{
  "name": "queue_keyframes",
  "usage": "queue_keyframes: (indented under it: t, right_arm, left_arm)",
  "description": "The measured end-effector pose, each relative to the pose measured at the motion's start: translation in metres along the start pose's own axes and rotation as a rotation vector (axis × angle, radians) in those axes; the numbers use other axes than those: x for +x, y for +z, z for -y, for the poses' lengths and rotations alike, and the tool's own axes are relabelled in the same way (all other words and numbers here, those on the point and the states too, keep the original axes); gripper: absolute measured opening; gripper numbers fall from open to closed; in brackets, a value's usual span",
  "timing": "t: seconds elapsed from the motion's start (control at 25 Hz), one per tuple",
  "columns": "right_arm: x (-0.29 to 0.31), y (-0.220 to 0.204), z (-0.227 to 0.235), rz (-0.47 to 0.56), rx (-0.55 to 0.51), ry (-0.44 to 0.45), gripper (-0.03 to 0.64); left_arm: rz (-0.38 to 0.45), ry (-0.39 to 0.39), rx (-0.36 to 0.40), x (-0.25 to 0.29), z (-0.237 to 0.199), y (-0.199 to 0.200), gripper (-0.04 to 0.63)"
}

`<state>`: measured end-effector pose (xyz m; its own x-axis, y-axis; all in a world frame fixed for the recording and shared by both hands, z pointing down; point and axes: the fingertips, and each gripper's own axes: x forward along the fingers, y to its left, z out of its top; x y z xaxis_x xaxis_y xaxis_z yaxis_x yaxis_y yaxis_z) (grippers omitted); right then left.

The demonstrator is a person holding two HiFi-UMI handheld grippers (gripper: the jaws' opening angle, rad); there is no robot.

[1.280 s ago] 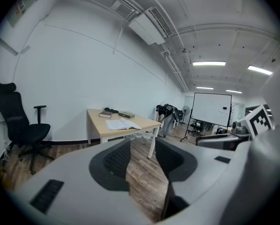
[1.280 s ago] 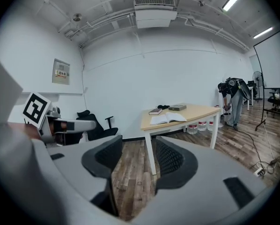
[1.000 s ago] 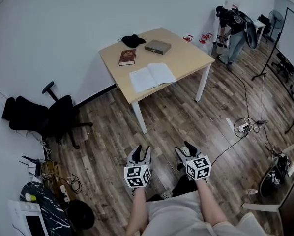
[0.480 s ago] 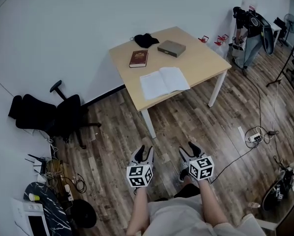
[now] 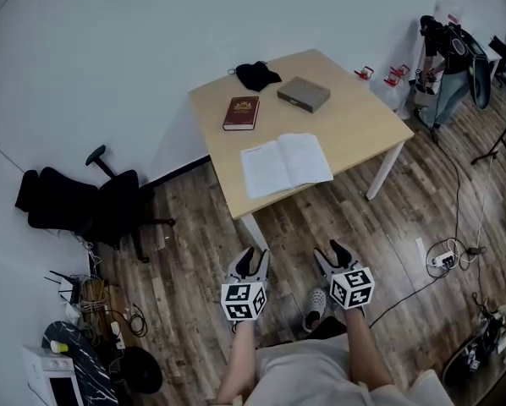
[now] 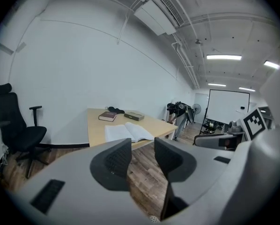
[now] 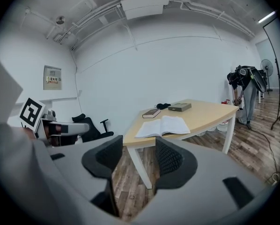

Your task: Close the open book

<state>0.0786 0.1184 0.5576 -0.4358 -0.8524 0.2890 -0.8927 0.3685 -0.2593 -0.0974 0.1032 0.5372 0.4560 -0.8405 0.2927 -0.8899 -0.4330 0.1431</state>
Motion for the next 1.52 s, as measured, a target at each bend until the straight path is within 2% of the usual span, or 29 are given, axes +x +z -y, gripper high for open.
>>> queue_keyframes:
  t: [0.32, 0.64, 0.88, 1.12, 1.28, 1.44, 1.52]
  right_arm:
    - [0.060, 0.018, 0.051, -0.043, 0.021, 0.082, 0.222]
    - [0.091, 0.022, 0.090, -0.041, 0.107, 0.112, 0.221]
    - [0.102, 0.018, 0.105, -0.049, 0.149, 0.107, 0.219]
    - [0.117, 0.021, 0.119, -0.036, 0.234, 0.109, 0.219]
    - [0.136, 0.033, 0.131, -0.031, 0.234, 0.087, 0.218]
    - [0.155, 0.051, 0.145, -0.026, 0.170, 0.058, 0.218]
    - [0.165, 0.061, 0.151, -0.001, 0.209, 0.063, 0.218]
  left_arm:
    - [-0.023, 0.068, 0.001, 0.069, -0.006, 0.018, 0.163]
    - [-0.057, 0.134, 0.029, 0.098, -0.010, 0.025, 0.161]
    - [-0.083, 0.136, 0.034, 0.108, -0.005, 0.018, 0.161]
    - [-0.095, 0.140, 0.021, 0.124, -0.020, 0.018, 0.161]
    - [-0.075, 0.128, 0.004, 0.148, -0.034, 0.031, 0.160]
    - [-0.070, 0.089, 0.016, 0.182, -0.039, 0.045, 0.160]
    - [-0.064, 0.077, 0.013, 0.198, -0.042, 0.054, 0.160]
